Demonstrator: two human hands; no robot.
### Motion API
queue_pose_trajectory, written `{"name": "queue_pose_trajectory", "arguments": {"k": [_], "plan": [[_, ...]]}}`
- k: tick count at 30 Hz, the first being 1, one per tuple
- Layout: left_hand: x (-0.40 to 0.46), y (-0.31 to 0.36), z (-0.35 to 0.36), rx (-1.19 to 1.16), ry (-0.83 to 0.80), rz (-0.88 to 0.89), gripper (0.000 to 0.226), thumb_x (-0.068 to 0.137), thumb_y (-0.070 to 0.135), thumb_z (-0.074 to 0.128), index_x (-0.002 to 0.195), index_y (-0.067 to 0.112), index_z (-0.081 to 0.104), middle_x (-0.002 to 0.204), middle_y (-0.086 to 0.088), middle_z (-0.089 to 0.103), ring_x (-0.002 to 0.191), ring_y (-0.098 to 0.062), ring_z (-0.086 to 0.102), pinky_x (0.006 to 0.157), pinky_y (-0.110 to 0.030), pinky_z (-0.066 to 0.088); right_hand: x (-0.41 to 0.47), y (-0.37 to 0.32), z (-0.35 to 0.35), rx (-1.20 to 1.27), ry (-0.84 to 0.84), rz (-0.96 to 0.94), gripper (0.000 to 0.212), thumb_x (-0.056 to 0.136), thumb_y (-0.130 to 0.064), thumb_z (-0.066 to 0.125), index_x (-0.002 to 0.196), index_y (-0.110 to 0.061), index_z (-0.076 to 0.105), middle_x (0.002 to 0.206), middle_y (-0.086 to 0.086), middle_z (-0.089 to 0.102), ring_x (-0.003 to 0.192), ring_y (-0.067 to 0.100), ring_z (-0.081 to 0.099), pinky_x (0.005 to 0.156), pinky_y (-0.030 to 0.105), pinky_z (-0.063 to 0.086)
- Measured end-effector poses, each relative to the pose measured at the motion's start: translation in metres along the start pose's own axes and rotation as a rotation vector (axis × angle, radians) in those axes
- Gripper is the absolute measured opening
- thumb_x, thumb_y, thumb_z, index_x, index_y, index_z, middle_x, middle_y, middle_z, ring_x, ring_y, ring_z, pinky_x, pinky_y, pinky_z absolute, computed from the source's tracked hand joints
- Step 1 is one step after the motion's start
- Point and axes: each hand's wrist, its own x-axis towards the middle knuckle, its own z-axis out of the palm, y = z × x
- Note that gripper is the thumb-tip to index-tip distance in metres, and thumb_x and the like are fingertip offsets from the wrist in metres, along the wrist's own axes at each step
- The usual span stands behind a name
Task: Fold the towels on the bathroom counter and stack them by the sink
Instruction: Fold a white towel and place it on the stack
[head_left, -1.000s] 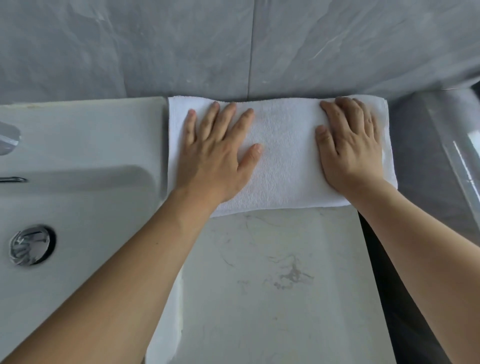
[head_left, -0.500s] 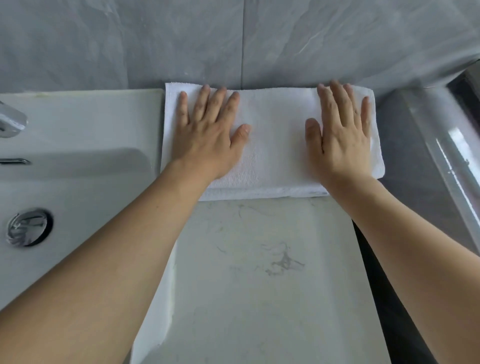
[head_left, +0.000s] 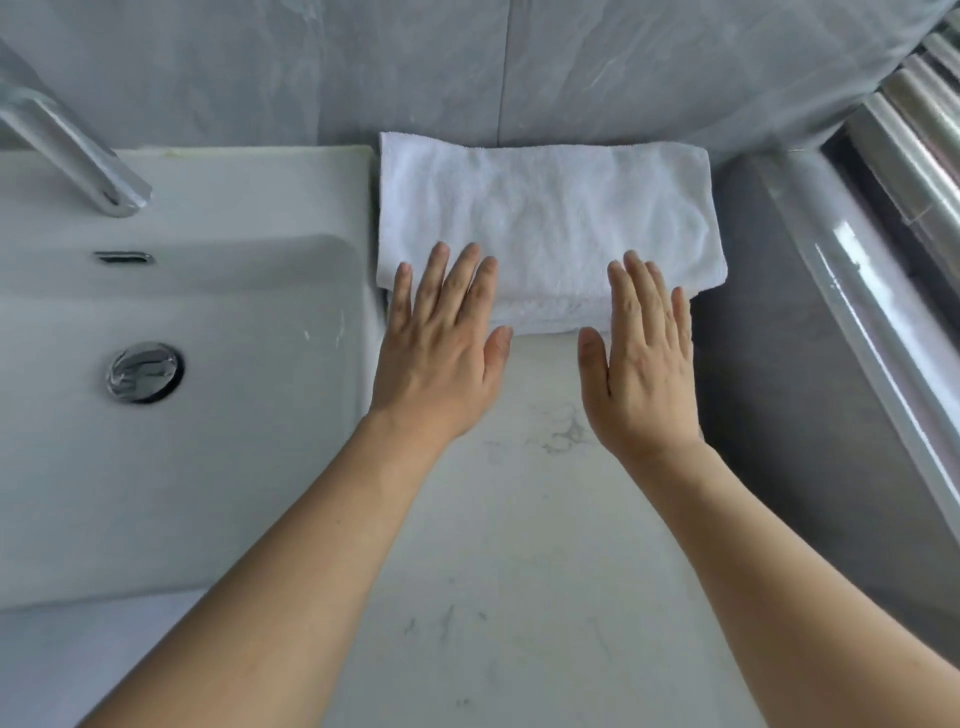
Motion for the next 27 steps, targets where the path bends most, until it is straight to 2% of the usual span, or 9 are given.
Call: {"name": "queue_pose_trajectory", "arguments": {"k": [9, 15, 19, 21, 24, 27], "plan": [[-0.116, -0.066, -0.043, -0.215, 0.018, 0.040, 0.063, 0.100, 0.037, 0.027, 0.155, 0.007, 0.022, 0.163, -0.011, 0.022, 0.152, -0.028, 0.013, 0.124, -0.047, 0.004, -0.086, -0.134, 0.004, 0.145, 0.040, 0.112, 0.059, 0.098, -0.029, 0.031, 0.149, -0.001, 0.029, 0.157, 0.013, 0.027, 0.148, 0.025, 0.020, 0.122, 0.042, 0.006], [-0.202, -0.116, -0.060, -0.292, 0.185, 0.088, 0.051, 0.099, 0.020, 0.043, 0.146, -0.001, 0.041, 0.149, -0.018, 0.043, 0.140, -0.034, 0.037, 0.119, -0.052, 0.020, -0.149, -0.208, 0.015, 0.235, 0.091, 0.141, 0.054, 0.096, -0.022, 0.039, 0.145, 0.001, 0.036, 0.152, 0.014, 0.036, 0.142, 0.027, 0.031, 0.118, 0.048, 0.021], [-0.254, -0.139, -0.052, -0.254, 0.311, 0.122, 0.046, 0.095, 0.016, 0.045, 0.138, 0.001, 0.049, 0.133, -0.020, 0.053, 0.119, -0.037, 0.050, 0.105, -0.050, 0.037, -0.187, -0.250, 0.040, 0.281, 0.112, 0.193, 0.047, 0.095, -0.024, 0.042, 0.137, -0.003, 0.046, 0.134, 0.014, 0.048, 0.125, 0.028, 0.042, 0.109, 0.039, 0.030], [-0.280, -0.153, -0.044, -0.225, 0.298, 0.151, 0.043, 0.094, 0.017, 0.045, 0.137, 0.007, 0.047, 0.127, -0.019, 0.056, 0.111, -0.035, 0.052, 0.097, -0.044, 0.038, -0.208, -0.271, 0.053, 0.275, 0.142, 0.256, 0.041, 0.094, -0.025, 0.044, 0.129, -0.006, 0.051, 0.124, 0.012, 0.048, 0.117, 0.027, 0.042, 0.104, 0.038, 0.032], [-0.314, -0.186, -0.034, -0.224, 0.227, 0.144, 0.040, 0.092, 0.016, 0.045, 0.131, 0.010, 0.049, 0.121, -0.017, 0.058, 0.103, -0.033, 0.053, 0.091, -0.040, 0.039, -0.238, -0.299, 0.073, 0.242, 0.113, 0.306, 0.037, 0.093, -0.029, 0.046, 0.123, -0.008, 0.051, 0.121, 0.011, 0.046, 0.115, 0.027, 0.041, 0.103, 0.039, 0.031], [-0.339, -0.229, -0.025, -0.167, 0.076, 0.099, 0.040, 0.089, 0.016, 0.045, 0.126, 0.006, 0.057, 0.119, -0.015, 0.058, 0.101, -0.035, 0.057, 0.088, -0.042, 0.042, -0.252, -0.317, 0.096, 0.220, -0.090, 0.542, 0.046, 0.096, -0.039, 0.047, 0.130, -0.009, 0.047, 0.125, 0.010, 0.048, 0.114, 0.028, 0.045, 0.099, 0.039, 0.035]]}}
